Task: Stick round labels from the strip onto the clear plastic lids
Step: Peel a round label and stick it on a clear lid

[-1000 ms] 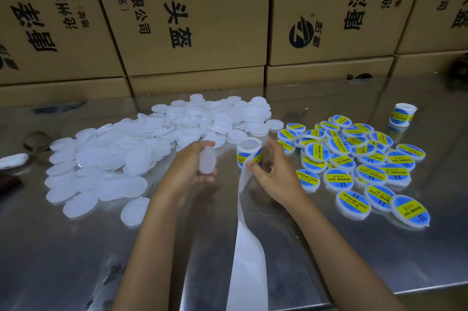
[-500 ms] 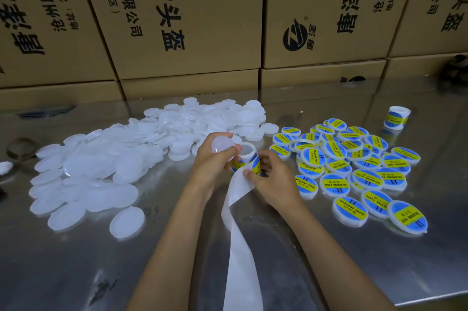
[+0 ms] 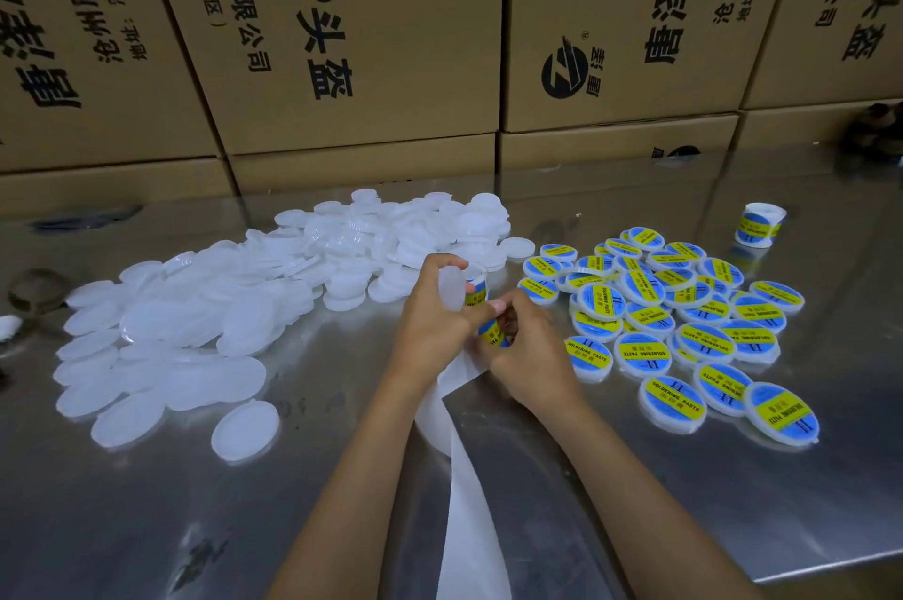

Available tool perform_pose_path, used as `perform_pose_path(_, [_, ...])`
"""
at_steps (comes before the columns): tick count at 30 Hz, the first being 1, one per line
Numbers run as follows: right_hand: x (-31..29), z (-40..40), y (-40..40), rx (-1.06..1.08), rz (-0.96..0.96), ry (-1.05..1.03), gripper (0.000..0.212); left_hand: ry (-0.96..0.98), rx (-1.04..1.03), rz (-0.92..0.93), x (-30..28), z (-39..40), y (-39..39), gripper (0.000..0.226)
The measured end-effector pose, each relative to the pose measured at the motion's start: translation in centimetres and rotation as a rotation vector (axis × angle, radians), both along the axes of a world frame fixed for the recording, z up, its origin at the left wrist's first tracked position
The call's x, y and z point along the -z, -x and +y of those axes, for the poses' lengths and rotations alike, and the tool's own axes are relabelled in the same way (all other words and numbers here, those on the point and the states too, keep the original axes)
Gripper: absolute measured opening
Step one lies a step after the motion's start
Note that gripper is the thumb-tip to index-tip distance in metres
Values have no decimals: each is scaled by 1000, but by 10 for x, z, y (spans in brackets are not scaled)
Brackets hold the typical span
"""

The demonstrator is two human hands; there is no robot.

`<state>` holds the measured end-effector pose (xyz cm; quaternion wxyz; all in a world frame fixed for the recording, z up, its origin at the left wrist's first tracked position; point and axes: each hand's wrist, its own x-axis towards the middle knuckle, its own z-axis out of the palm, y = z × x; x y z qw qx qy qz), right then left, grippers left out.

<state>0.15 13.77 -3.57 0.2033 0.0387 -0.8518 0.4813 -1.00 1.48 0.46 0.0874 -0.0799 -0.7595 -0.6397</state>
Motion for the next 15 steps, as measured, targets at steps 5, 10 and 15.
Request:
perform_pose_path(5, [-6, -2, -6, -87, 7, 30, 38, -55, -59, -50, 1, -7, 7, 41])
perform_pose_path(10, [-9, 0, -9, -57, -17, 103, 33, -195, -80, -166, 2, -16, 8, 41])
perform_pose_path(15, [-7, 2, -10, -14, -10, -11, 31, -220, -58, -233, 1, -17, 6, 38])
